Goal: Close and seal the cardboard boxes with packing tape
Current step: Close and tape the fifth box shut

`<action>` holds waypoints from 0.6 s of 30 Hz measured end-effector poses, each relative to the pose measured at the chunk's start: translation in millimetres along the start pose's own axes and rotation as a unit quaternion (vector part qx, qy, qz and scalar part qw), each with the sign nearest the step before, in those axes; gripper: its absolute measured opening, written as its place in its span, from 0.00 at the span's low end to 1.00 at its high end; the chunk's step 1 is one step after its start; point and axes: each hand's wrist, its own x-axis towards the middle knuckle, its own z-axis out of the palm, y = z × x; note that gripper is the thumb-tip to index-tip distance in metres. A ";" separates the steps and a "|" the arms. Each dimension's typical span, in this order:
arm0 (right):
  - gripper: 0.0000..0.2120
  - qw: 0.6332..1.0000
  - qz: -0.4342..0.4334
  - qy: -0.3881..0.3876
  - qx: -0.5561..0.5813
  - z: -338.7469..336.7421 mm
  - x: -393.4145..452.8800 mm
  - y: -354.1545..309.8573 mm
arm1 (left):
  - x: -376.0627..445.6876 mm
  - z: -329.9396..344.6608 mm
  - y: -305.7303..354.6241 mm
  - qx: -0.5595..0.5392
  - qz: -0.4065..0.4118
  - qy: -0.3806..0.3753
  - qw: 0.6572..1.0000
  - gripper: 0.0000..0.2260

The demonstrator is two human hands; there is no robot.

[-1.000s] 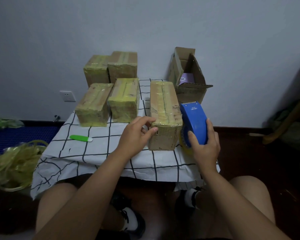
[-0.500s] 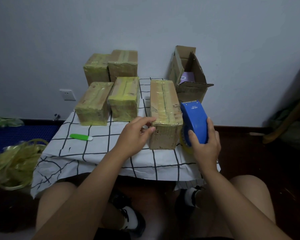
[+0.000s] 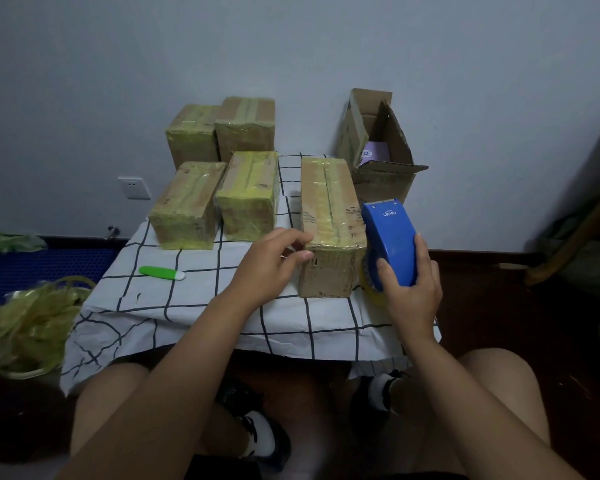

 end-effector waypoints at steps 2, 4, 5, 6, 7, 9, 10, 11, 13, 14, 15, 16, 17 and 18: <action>0.37 1.000 0.001 0.000 0.001 -0.4 0.2 0.4 | 3.0 -2.4 -0.4 0.014 0.002 -0.018 1.000 0.11; 0.37 1.000 0.000 -0.001 0.002 -0.2 0.2 0.9 | 3.9 -5.4 -0.8 0.030 0.006 -0.032 0.999 0.11; 0.37 1.000 -0.002 -0.001 0.000 0.1 0.1 0.9 | 3.9 -6.1 -1.4 0.036 0.010 -0.031 0.999 0.11; 0.37 1.000 -0.004 0.000 -0.002 0.6 0.1 0.8 | 4.2 -6.3 -2.2 0.041 0.014 -0.026 0.999 0.10; 0.37 1.000 -0.005 0.002 -0.005 1.0 0.2 0.6 | 4.2 -6.3 -2.1 0.046 0.020 -0.020 0.999 0.09; 0.37 1.000 -0.005 0.005 -0.006 1.4 0.8 0.6 | 5.9 -5.5 -2.5 0.059 0.037 -0.013 0.997 0.07; 0.37 1.000 -0.005 0.004 -0.005 1.3 0.7 0.9 | 6.9 -5.3 -2.7 0.066 0.045 -0.015 0.997 0.05; 0.37 1.000 -0.005 0.002 -0.004 1.2 0.7 1.1 | 8.1 -5.8 -2.1 0.072 0.053 -0.021 0.996 0.04; 0.37 1.000 -0.008 0.002 -0.002 1.0 0.5 1.9 | 10.2 -8.2 -0.3 0.074 0.052 -0.041 0.995 0.05; 0.37 1.000 -0.008 0.003 -0.001 0.9 0.6 2.3 | 11.1 -9.4 0.1 0.070 0.047 -0.053 0.995 0.06; 0.37 1.000 -0.008 0.004 -0.002 0.9 0.8 2.8 | 11.4 -10.2 -0.1 0.067 0.042 -0.062 0.995 0.06; 0.37 1.000 -0.007 0.005 -0.003 1.2 1.1 3.2 | 11.5 -10.4 -1.1 0.064 0.041 -0.064 0.995 0.07; 0.37 1.000 -0.007 0.005 -0.003 1.4 1.2 3.4 | 11.0 -10.2 -1.9 0.060 0.044 -0.060 0.995 0.07; 0.37 1.000 -0.007 0.004 -0.002 1.5 1.2 3.7 | 10.4 -9.4 -3.6 0.060 0.047 -0.051 0.996 0.07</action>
